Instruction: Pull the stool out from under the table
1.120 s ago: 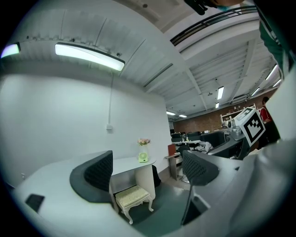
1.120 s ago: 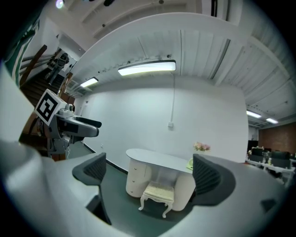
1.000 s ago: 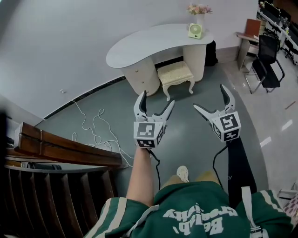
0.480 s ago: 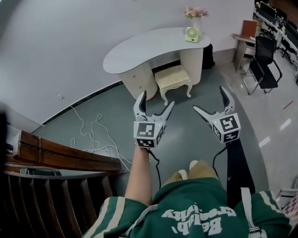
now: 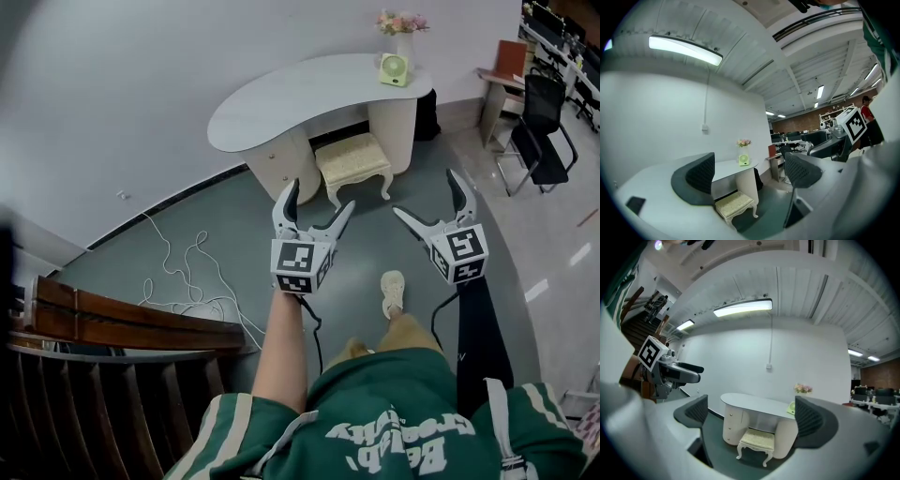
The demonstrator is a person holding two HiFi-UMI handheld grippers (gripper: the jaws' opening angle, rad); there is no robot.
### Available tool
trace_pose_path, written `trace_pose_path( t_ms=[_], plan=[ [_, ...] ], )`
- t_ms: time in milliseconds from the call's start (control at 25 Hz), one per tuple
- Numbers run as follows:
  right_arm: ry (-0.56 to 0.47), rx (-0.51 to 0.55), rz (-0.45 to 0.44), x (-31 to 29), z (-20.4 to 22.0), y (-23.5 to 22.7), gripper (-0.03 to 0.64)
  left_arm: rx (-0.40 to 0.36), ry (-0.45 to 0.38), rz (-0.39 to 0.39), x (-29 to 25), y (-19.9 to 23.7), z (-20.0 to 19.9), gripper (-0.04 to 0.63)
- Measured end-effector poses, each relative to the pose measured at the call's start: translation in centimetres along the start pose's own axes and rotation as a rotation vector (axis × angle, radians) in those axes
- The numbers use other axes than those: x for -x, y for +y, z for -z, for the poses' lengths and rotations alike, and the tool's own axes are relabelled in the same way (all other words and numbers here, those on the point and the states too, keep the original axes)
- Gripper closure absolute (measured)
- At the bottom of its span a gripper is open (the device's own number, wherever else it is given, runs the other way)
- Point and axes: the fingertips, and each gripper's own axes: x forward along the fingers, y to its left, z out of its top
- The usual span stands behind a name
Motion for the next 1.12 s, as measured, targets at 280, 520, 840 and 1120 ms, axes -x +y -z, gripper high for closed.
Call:
trace_pose_path(
  t_ms=[280,520,840,1120],
  plan=[
    [-0.020,0.016,-0.048,-8.8,0.1,-4.5,0.026,0.014,-0.003,-0.038,-8.2,3.7,0.8,0.143],
    [-0.031,-0.005,-0.075,-16.6,-0.1,-9.7,0.026,0.012,-0.005,-0.064,-16.1,6.8,0.1,0.143],
    [0.000,-0.042,-0.152,-25.2,2.6,-13.6,0.028,0.012,0.061,-0.119,-23.6,10.0,2.7,0.143],
    [0.002,-0.064,-0.176,-30.3,3.8,-17.2,0.028,0.017,0.082,-0.149,-28.9,12.0,3.6,0.143]
  ],
)
